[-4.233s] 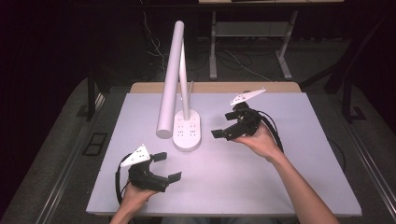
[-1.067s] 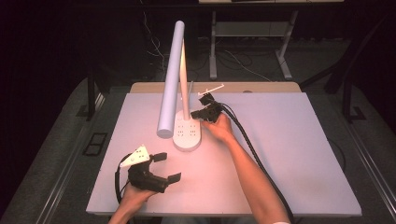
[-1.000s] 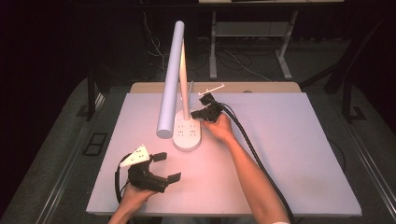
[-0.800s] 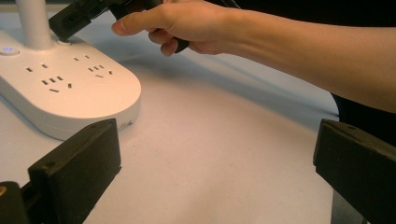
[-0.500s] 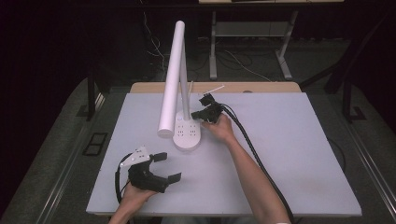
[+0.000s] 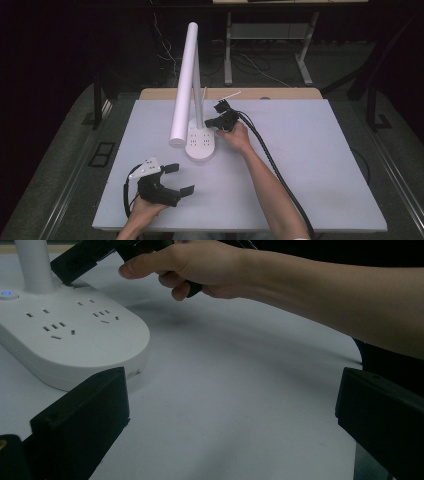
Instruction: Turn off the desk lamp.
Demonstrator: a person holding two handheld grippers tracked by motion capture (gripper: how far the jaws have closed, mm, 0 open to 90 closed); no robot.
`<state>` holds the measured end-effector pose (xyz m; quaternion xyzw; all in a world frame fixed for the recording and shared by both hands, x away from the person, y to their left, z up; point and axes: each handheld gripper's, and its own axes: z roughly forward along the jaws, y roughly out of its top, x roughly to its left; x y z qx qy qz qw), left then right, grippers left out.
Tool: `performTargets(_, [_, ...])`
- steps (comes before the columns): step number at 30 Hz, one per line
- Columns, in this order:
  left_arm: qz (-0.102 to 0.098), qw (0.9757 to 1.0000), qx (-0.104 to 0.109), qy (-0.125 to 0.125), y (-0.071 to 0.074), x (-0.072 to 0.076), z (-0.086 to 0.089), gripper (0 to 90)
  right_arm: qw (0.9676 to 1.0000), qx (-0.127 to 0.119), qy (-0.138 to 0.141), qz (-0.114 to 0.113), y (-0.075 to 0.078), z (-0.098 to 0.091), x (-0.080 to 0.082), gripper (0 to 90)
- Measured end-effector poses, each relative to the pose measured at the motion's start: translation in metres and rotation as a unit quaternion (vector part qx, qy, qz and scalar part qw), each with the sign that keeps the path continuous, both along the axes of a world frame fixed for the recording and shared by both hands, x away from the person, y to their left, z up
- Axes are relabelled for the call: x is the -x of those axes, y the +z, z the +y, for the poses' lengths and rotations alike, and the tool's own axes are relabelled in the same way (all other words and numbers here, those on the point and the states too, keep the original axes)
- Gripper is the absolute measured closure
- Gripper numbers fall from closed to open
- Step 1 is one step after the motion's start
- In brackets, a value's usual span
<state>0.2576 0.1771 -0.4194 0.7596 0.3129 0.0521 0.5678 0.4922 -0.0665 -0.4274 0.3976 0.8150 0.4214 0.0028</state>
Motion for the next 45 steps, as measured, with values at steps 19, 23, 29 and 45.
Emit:
performTargets(19, [0.001,1.0000,0.000,-0.001,0.000,-0.002,0.002,0.0,0.9994,-0.034,0.000,-0.006,0.002,-0.014,0.008,90.0])
performTargets(23, [0.002,1.0000,0.001,0.000,0.000,-0.003,0.003,0.0,0.9992,-0.037,0.007,-0.010,0.010,-0.019,0.013,90.0])
performTargets(29, [0.000,1.0000,0.002,0.001,0.000,-0.002,0.002,0.0,0.9992,-0.034,0.014,-0.014,0.019,-0.027,0.019,90.0])
performTargets(45, [-0.002,1.0000,0.000,-0.004,0.000,-0.002,0.000,0.0,0.9989,-0.024,0.008,-0.039,0.053,-0.063,0.045,73.0])
